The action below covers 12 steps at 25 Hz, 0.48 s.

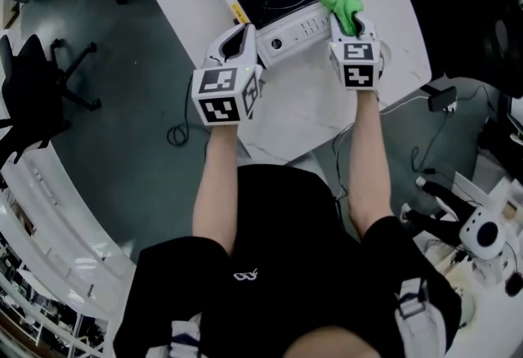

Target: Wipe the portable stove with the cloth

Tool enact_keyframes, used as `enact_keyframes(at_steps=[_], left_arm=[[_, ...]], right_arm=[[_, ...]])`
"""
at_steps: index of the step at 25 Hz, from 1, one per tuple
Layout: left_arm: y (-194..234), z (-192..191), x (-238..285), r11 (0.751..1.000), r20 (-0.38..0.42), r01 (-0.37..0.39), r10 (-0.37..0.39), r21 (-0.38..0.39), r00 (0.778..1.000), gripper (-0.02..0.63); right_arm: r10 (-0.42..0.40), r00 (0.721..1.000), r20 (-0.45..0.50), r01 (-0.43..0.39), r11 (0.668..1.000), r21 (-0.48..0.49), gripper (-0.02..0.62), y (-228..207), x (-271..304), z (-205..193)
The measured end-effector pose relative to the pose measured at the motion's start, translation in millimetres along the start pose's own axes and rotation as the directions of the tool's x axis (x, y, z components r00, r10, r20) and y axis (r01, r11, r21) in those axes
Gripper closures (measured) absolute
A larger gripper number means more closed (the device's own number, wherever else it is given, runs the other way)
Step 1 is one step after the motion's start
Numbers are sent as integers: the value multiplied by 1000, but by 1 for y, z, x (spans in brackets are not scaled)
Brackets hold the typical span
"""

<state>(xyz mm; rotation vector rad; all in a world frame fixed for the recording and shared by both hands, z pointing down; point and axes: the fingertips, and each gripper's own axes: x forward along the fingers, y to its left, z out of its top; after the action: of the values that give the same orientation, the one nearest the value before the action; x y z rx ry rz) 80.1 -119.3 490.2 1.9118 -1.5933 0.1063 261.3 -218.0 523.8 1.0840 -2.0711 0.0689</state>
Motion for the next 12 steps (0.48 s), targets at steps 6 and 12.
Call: enact_keyframes(at_steps=[6,12], left_arm=[[-7,1,1,1000,-1,29,-29,6,1000,609],[-2,5,-6,999,4,46,-46,10,999,609]], right_arm=[[9,1000,10,-10,999,41,531,15,-3,2],[2,1000,18,-3,998,62,531,30,-7,4]])
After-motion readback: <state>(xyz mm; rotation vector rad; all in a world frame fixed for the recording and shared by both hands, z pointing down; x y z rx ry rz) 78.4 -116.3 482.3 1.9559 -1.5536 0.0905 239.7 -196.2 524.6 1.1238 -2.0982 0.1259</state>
